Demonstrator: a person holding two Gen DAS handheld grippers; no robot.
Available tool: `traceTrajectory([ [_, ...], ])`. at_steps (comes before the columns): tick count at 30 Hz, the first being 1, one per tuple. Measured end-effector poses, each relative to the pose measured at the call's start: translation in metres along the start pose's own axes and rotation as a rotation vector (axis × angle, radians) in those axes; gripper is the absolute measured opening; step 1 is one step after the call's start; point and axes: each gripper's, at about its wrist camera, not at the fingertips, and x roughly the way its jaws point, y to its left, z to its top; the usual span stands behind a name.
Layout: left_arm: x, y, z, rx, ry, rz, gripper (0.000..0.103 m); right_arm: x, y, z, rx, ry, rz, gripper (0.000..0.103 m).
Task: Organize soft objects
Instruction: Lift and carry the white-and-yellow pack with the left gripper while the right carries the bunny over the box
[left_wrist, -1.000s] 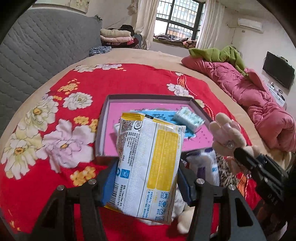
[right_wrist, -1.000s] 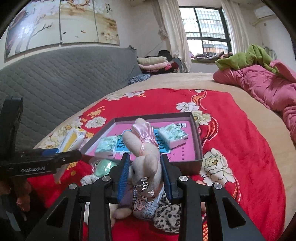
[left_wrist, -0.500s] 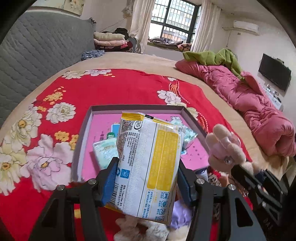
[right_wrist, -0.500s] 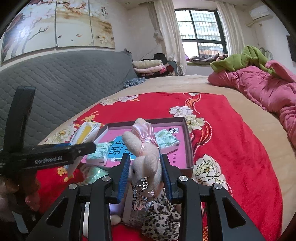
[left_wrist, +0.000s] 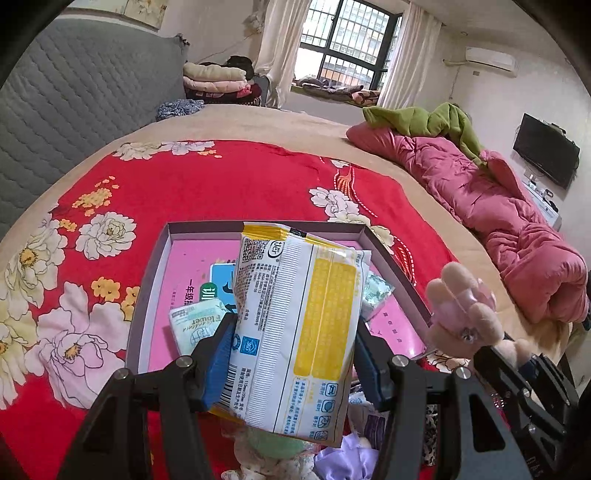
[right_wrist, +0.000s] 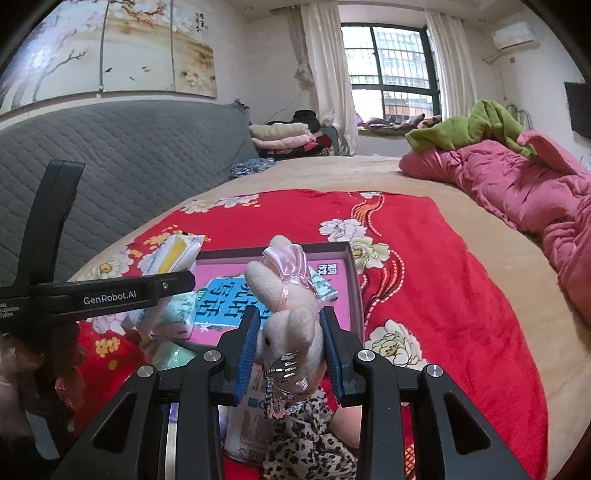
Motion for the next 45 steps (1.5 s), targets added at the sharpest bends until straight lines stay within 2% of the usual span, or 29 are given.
traceTrajectory([
  [5,0.005,-0.003,0.004,0.035,-0.003,-0.002,0.058,-0.001,0.0,0.009,0.001,-0.014,-0.021,0.034],
  [14,0.016,0.001,0.015,0.031,0.001,-0.025,0.058,0.001,-0.001,0.027,-0.007,-0.03,-0.073,0.034],
  [29,0.025,0.008,0.022,0.011,0.023,-0.049,0.058,0.014,0.006,0.052,-0.011,-0.041,-0.096,0.034],
  [45,0.055,-0.001,0.016,0.044,0.116,-0.064,0.058,0.057,-0.007,0.048,0.025,0.039,-0.109,0.034],
])
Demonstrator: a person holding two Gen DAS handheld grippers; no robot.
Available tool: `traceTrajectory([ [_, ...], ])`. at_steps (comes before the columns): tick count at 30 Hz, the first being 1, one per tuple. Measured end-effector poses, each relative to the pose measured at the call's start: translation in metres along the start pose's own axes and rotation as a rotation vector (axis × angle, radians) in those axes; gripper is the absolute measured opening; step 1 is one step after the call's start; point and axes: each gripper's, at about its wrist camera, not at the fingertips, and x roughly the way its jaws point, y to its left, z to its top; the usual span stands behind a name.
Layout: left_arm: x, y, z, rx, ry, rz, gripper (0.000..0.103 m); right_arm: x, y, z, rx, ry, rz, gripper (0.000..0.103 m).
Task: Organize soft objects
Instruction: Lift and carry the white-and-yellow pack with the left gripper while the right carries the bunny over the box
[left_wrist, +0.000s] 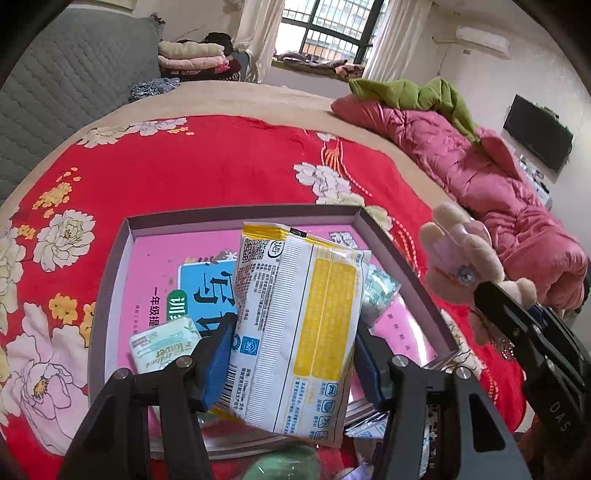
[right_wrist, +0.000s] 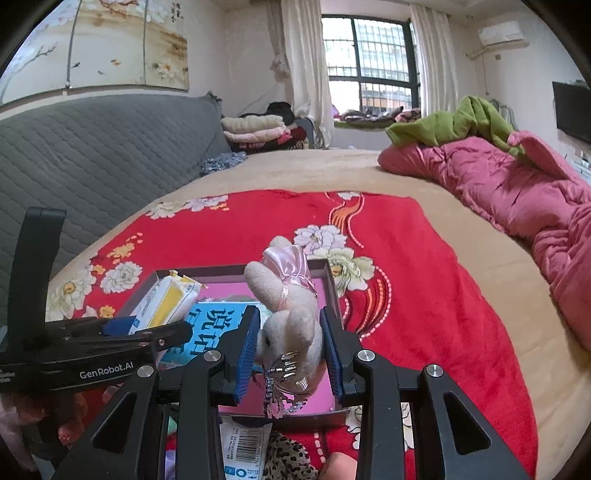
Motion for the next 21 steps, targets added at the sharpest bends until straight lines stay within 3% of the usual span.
traceTrajectory([
  [10,0.016,-0.002,-0.005,0.014,0.047,-0.001,0.058,0.023,-0.007,-0.011,0.027,0.063,0.015,0.034],
  [17,0.021,-0.017,-0.009,0.098,0.06,0.029,0.058,0.033,-0.006,-0.017,0.021,0.093,0.008,0.034],
  [21,0.02,-0.026,-0.011,0.127,0.063,-0.019,0.058,0.041,-0.005,-0.02,0.019,0.118,-0.008,0.034],
])
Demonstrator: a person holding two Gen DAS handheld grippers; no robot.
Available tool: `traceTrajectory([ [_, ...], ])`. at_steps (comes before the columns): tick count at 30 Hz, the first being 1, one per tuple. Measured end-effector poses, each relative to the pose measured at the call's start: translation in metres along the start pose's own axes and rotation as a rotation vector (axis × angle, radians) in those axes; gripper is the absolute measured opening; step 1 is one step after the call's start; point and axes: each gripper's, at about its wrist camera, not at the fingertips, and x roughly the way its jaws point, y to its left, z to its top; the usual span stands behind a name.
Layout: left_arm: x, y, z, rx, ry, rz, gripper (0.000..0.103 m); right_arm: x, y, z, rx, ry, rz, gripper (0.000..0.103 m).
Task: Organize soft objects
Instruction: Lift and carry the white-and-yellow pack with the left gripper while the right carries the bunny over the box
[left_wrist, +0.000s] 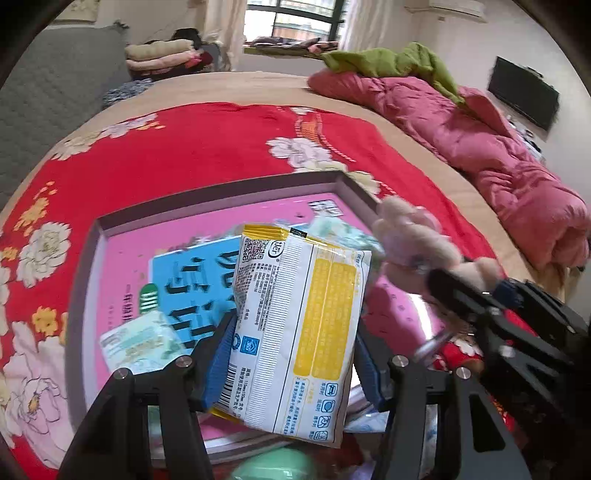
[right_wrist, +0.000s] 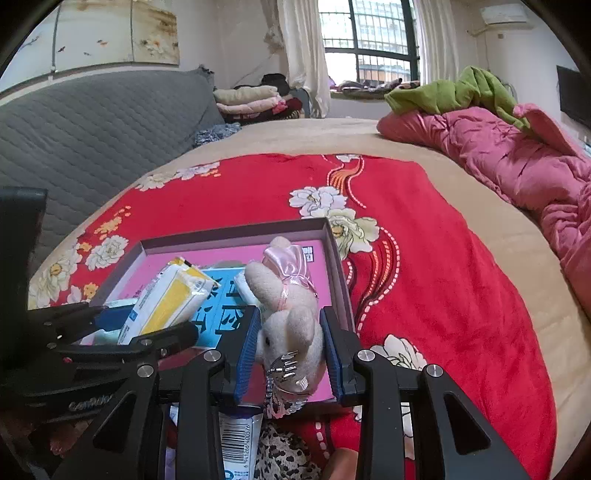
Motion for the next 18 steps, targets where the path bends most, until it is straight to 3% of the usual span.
traceTrajectory([
  [6,0.007,0.004,-0.001,-0.031,0.028,-0.053,0.058,0.005,-0.004,-0.002,0.005,0.024,-0.018,0.034],
  [18,0.025,0.028,-0.006,-0.092,0.112,0.047,0.058,0.014,-0.007,-0.004,0.02,0.055,-0.01,0.034],
])
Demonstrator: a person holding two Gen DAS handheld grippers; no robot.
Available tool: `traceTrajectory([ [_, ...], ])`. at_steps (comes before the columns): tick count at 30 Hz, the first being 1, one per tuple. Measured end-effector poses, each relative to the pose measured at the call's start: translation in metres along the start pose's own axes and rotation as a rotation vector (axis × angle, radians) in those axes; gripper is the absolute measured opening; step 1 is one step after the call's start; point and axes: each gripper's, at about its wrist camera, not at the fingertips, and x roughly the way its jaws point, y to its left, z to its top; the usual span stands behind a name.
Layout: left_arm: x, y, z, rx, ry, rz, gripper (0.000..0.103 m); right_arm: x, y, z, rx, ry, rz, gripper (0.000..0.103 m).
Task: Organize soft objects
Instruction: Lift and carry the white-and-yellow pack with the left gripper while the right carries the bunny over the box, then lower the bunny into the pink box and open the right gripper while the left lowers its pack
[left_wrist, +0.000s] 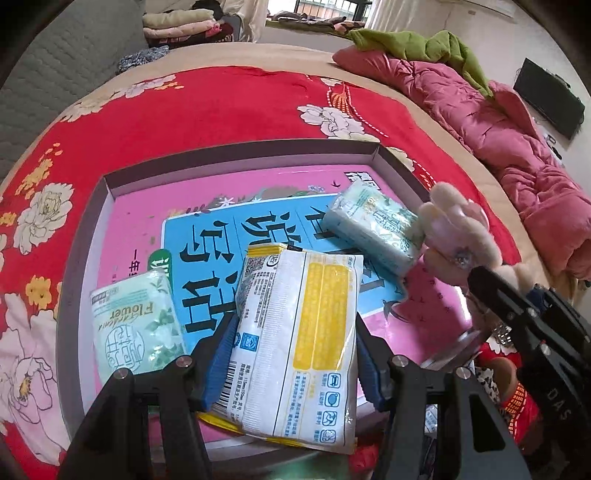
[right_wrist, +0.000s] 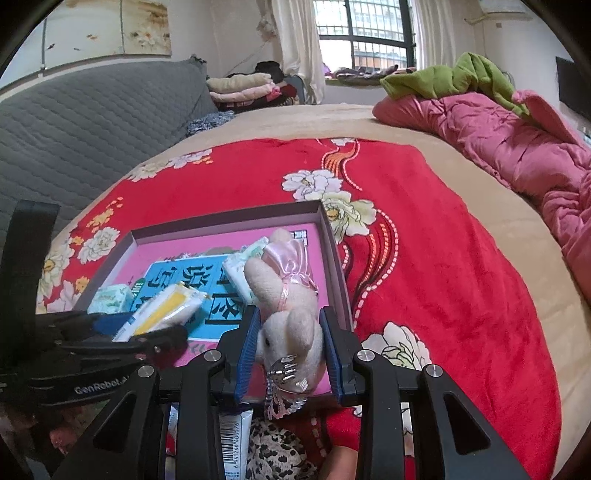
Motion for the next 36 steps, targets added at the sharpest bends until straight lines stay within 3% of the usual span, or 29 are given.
traceTrajectory([
  [15,-0.002,-0.002,-0.001,0.01,0.009,0.014,0.058,0.007,0.009,-0.004,-0.04,0.022,0.049,0.034],
  [31,-0.002,-0.001,-0.001,0.009,0.009,0.011,0.058,0.027,0.007,0.004,-0.058,0.046,-0.064,0.037],
  [36,-0.002,-0.001,-0.001,0.008,0.01,0.011,0.058,0.029,0.004,0.002,-0.048,0.058,-0.057,0.037],
])
